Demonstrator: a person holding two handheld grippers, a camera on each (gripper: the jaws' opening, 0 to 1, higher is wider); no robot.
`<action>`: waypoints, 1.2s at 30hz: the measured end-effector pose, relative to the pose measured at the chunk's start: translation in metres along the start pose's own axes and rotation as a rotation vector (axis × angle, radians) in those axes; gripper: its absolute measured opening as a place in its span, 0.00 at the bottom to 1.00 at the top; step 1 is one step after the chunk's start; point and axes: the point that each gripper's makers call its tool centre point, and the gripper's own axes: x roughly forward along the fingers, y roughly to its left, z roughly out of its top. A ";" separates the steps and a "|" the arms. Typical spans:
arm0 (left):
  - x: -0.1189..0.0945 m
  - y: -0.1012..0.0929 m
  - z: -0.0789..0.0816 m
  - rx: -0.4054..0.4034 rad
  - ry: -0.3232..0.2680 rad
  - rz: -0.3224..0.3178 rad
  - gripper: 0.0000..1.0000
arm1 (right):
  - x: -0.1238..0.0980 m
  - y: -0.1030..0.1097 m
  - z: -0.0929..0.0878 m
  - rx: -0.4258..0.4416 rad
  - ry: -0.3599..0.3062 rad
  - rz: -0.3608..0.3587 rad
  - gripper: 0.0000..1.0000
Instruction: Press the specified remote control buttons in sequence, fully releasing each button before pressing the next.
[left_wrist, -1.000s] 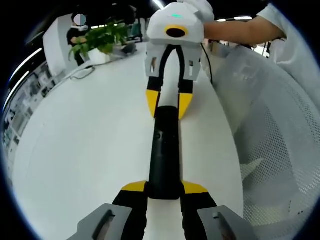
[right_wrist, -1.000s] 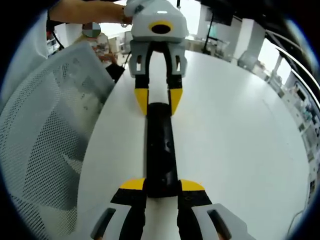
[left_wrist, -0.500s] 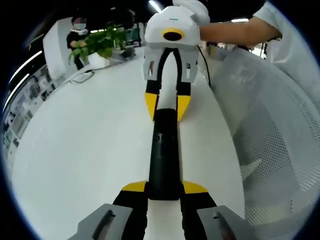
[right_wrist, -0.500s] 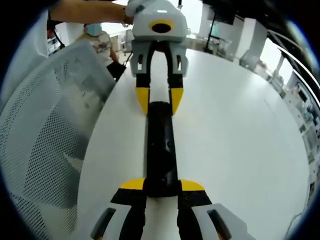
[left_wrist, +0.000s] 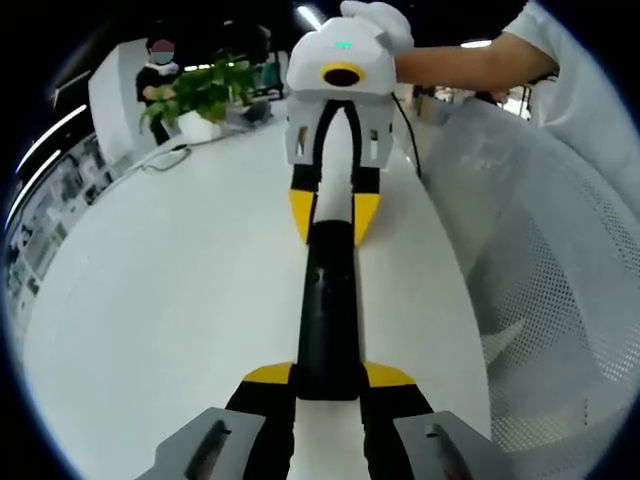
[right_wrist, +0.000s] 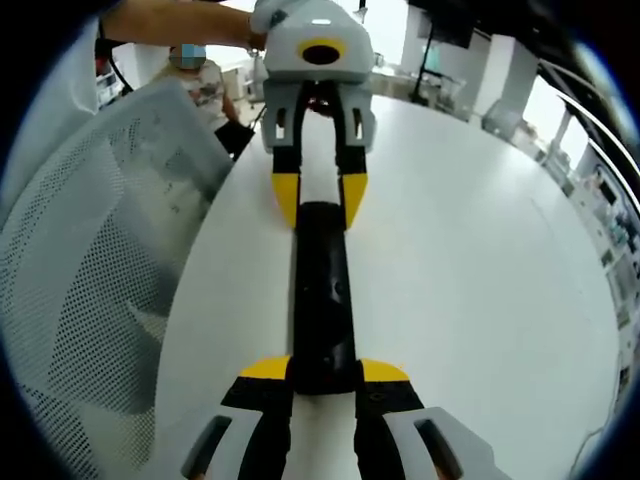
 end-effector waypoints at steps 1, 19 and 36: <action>0.000 0.000 0.000 0.002 -0.002 -0.001 0.23 | 0.000 0.000 0.000 0.000 0.000 0.000 0.20; 0.000 0.000 0.000 0.005 -0.010 -0.003 0.23 | 0.000 0.000 0.000 0.004 -0.005 -0.003 0.21; 0.000 -0.001 0.001 0.020 0.006 -0.007 0.23 | -0.007 0.002 -0.003 -0.030 0.015 -0.017 0.21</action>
